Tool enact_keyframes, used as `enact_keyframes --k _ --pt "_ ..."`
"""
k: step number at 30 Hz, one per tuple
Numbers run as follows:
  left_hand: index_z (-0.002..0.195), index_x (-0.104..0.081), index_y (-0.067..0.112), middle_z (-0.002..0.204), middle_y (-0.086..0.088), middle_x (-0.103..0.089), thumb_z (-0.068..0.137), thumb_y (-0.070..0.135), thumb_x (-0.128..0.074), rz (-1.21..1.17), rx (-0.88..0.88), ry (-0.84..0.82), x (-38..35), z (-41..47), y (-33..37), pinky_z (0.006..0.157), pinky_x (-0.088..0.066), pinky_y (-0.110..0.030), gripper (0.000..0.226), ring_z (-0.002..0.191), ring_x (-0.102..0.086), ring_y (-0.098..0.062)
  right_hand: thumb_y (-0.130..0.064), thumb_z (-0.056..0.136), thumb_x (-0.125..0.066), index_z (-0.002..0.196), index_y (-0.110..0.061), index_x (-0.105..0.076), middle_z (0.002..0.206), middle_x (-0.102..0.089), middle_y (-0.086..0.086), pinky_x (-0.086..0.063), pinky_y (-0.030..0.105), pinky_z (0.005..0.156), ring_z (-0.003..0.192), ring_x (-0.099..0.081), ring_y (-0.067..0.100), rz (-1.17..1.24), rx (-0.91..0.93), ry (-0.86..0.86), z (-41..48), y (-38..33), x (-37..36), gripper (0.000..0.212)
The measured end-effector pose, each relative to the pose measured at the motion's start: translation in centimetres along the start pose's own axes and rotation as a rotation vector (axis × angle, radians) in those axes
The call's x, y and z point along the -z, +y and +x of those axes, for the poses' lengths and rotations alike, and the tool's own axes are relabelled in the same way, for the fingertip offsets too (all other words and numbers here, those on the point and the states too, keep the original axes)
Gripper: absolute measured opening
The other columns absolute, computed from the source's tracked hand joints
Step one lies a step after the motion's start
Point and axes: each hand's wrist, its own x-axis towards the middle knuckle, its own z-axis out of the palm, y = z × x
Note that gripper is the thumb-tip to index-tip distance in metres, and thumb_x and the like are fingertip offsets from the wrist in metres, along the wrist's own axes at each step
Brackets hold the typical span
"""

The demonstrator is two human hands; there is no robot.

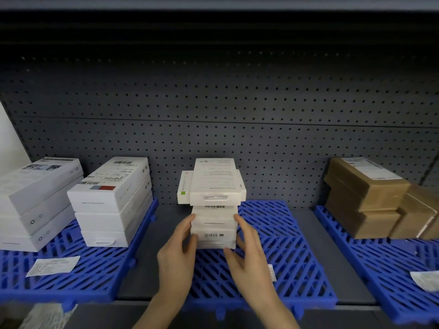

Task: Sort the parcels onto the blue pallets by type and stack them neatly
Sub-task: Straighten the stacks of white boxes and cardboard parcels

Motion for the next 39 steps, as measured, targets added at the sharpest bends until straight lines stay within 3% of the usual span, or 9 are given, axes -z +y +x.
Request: enact_keyframes --k 6,10,15,22,37,39 --pt "0.128 -0.051 0.036 0.122 0.012 -0.062 0.088 0.007 -0.063 0.021 0.002 -0.016 0.0 0.4 -0.4 0.094 -0.052 -0.027 0.051 0.110 -0.059 0.001 -0.008 0.091 -0.059 0.132 -0.060 -0.022 0.131 -0.026 -0.042 -0.043 0.008 0.090 0.120 -0.037 -0.020 0.033 -0.009 -0.002 -0.1 -0.5 -0.2 0.076" --pt "0.133 -0.047 0.033 0.130 0.017 -0.055 0.090 0.013 -0.062 0.014 -0.020 -0.055 0.2 -0.1 -0.1 0.095 -0.049 -0.023 0.050 0.116 -0.053 0.003 -0.009 0.091 -0.060 0.130 -0.064 -0.019 0.122 -0.026 -0.055 -0.042 0.012 0.094 0.120 -0.039 -0.019 0.086 -0.042 0.005 -0.3 -0.5 -0.4 0.079" --pt "0.126 -0.053 0.031 0.120 0.012 -0.063 0.086 0.003 -0.064 0.016 -0.003 0.013 0.0 0.4 -0.5 0.092 -0.053 -0.026 0.050 0.107 -0.060 0.001 -0.010 0.091 -0.060 0.129 -0.064 -0.017 0.124 -0.026 -0.050 -0.048 0.017 0.087 0.114 -0.044 -0.018 0.070 -0.042 0.020 -0.5 -0.7 -0.8 0.078" --pt "0.125 -0.054 0.029 0.116 0.009 -0.063 0.085 0.004 -0.065 0.035 -0.007 -0.003 -0.6 1.1 -0.6 0.089 -0.053 -0.025 0.049 0.101 -0.062 -0.002 -0.009 0.091 -0.059 0.133 -0.060 -0.017 0.136 -0.028 -0.033 -0.045 0.007 0.083 0.121 -0.043 -0.010 0.068 -0.060 0.035 -0.6 -0.4 -0.7 0.078" --pt "0.125 -0.052 0.028 0.115 0.016 -0.055 0.083 0.005 -0.068 0.094 -0.083 -0.036 0.2 1.5 -0.3 0.086 -0.048 -0.015 0.050 0.101 -0.059 -0.001 -0.008 0.092 -0.058 0.136 -0.054 -0.016 0.125 -0.024 -0.043 -0.040 0.001 0.081 0.111 -0.041 -0.021 0.041 -0.082 0.007 -0.3 -0.4 -0.6 0.077" --pt "0.124 -0.050 0.030 0.116 0.016 -0.053 0.083 0.007 -0.069 0.118 -0.109 -0.038 0.4 1.5 -0.2 0.085 -0.052 -0.020 0.051 0.099 -0.059 0.000 -0.010 0.092 -0.059 0.130 -0.059 -0.016 0.124 -0.024 -0.043 -0.039 -0.001 0.080 0.108 -0.042 -0.023 0.056 -0.084 -0.006 -0.2 -0.7 -0.4 0.075"
